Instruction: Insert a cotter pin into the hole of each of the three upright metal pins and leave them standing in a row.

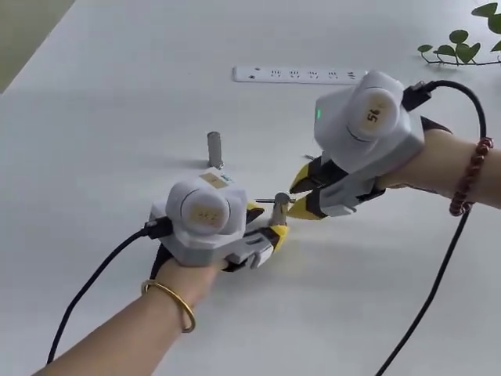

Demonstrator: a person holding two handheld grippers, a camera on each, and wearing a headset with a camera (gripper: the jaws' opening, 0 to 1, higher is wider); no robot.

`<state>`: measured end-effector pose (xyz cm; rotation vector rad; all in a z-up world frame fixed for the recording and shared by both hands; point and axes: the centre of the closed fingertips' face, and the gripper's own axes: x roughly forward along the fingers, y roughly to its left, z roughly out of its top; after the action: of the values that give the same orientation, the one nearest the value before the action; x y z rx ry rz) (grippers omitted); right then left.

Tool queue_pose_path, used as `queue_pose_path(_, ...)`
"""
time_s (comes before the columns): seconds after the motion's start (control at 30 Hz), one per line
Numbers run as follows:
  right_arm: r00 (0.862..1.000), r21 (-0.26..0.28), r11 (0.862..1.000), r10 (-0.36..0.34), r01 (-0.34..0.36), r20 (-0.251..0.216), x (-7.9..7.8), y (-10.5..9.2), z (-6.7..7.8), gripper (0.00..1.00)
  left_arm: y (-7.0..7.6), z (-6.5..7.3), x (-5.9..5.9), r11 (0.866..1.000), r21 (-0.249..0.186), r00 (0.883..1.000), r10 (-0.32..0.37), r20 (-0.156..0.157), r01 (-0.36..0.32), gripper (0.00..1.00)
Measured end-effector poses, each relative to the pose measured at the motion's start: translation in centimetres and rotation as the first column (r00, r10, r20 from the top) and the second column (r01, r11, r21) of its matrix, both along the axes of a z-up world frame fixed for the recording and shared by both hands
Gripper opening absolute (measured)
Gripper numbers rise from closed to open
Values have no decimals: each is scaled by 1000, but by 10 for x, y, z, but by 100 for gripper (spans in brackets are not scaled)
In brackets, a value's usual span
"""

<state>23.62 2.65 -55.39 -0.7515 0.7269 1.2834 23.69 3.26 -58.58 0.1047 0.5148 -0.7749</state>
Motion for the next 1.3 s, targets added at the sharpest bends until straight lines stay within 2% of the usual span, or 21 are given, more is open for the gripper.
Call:
queue_pose_path(0.1,1000,28,1000,-12,12,-13,-1,5,2,19,2,3,-1,1000,-1,1000,3,0,-3,31)
queue_pose_path(0.2,1000,33,999,-14,14,-16,-2,8,2,19,5,5,-4,1000,0,1000,3,-5,-3,33)
queue_pose_path(0.23,1000,35,999,-13,14,-16,0,8,1,19,6,6,-7,1000,2,1000,0,-14,0,33)
queue_pose_path(0.4,999,55,998,-6,9,-42,-1,13,-6,17,10,7,-13,1000,10,1000,-7,-20,7,37)
queue_pose_path(0.53,999,52,999,-9,11,-45,-2,15,-9,15,15,8,-16,1000,11,1000,-7,-29,7,40)
queue_pose_path(0.83,998,65,998,-21,25,-60,-2,18,-12,9,23,16,-17,1000,-6,1000,7,-28,-7,45)
queue_pose_path(0.93,997,64,998,-25,30,-67,-3,18,-12,9,27,19,-21,1000,-15,999,12,-48,-12,47)
queue_pose_path(1.07,997,65,997,-27,32,-72,-3,19,-12,9,36,27,-23,999,-33,998,32,-47,-34,50)
queue_pose_path(1.3,996,65,996,-48,53,-75,-1,19,-13,8,48,35,-29,998,-29,998,54,-45,-56,52)
